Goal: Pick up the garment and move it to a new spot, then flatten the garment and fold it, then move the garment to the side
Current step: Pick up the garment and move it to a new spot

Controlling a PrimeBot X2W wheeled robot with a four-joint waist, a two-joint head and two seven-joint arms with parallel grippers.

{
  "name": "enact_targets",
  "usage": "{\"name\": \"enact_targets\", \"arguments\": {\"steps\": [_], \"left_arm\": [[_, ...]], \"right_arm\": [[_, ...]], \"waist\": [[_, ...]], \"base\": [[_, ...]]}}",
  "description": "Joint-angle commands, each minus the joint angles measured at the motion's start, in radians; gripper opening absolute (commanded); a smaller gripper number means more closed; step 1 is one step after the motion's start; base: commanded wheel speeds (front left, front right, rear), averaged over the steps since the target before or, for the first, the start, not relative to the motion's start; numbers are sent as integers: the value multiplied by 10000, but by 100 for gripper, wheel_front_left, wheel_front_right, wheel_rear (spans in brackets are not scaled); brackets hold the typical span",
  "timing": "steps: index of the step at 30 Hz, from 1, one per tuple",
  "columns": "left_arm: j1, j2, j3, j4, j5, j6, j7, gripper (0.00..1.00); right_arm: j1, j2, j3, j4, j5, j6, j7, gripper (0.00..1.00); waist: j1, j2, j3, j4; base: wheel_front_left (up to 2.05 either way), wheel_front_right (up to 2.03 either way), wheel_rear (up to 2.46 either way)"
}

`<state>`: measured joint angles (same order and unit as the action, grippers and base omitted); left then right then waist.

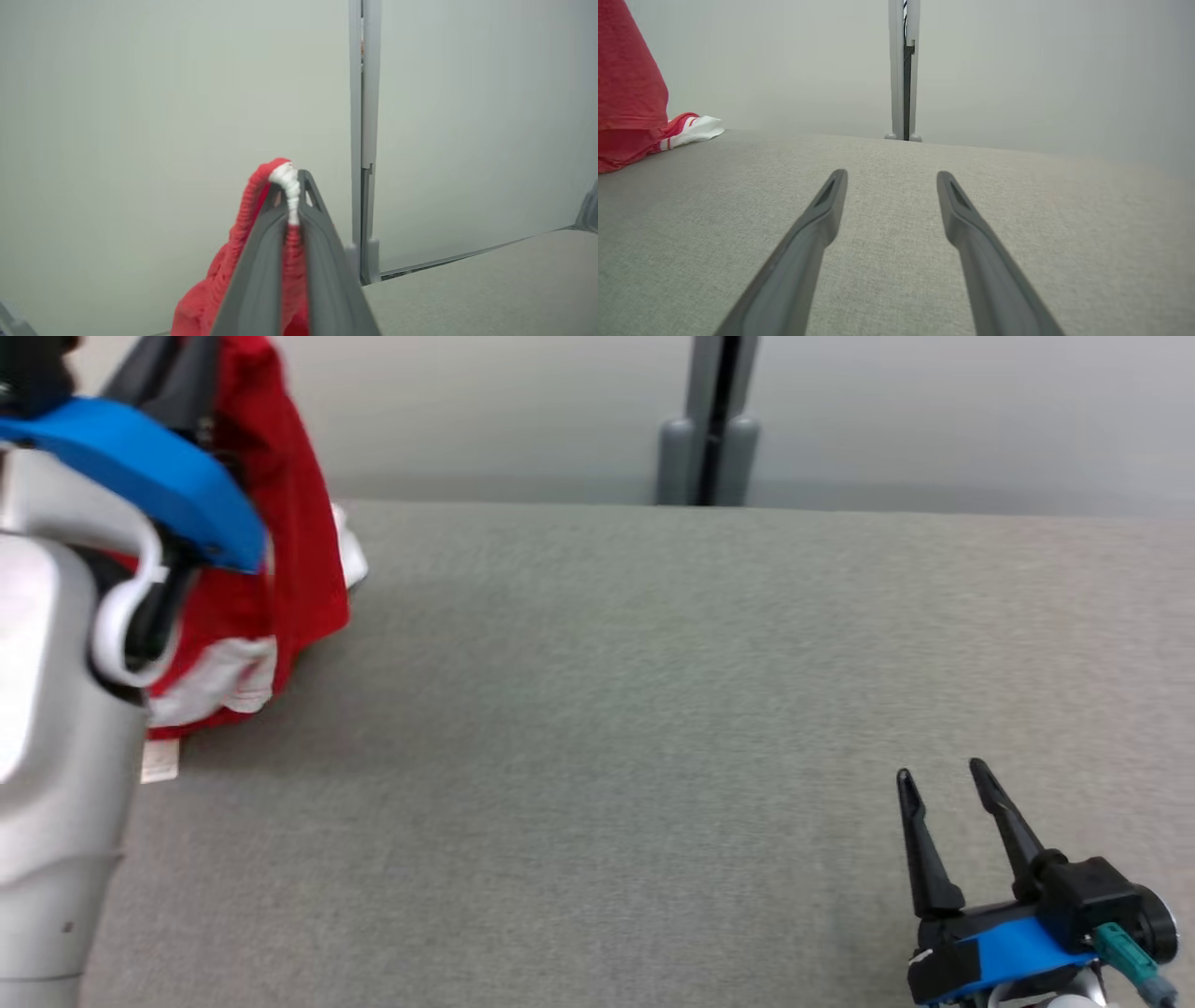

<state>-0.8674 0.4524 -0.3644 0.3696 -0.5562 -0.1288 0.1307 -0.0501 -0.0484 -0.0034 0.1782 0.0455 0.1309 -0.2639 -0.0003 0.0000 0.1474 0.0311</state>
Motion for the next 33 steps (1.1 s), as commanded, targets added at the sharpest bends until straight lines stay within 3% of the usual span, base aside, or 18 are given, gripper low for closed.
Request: {"name": "enact_targets", "arguments": {"steps": [1, 10, 14, 19, 26, 33], "left_arm": [[77, -203, -114, -284, -107, -27, 116, 0], [531, -1629, -544, -2424, -1093, 179, 504, 0], [1432, -1866, -642, -2758, -1428, 348, 438, 0], [3481, -2008, -420, -2026, -2149, 528, -101, 0], [6198, -2705, 147, -173, -3268, 501, -1573, 0], [6628, -2981, 290, 1263, -3554, 268, -2488, 0]], "right_arm": [[154, -37, -93, 15, 62, -3, -11, 100], [315, -34, -934, 11, 222, -1, -10, 100], [251, -35, -1228, -8, 199, -3, -10, 100], [30, -35, -1369, -49, 232, -1, -10, 100], [-162, -34, -1227, 17, 254, -1, -10, 100], [-303, -35, -1139, 90, 160, -1, -10, 100]], "waist": [[3, 0, -665, -728], [3, 0, -561, -1437], [3, 0, -393, -1428], [3, 0, -132, -1367], [3, 0, 205, -1186], [3, 0, 230, -933]], "base": [[0, 0, 0], [0, 0, 0], [0, 0, 0], [0, 0, 0], [0, 0, 0], [0, 0, 0]]}}
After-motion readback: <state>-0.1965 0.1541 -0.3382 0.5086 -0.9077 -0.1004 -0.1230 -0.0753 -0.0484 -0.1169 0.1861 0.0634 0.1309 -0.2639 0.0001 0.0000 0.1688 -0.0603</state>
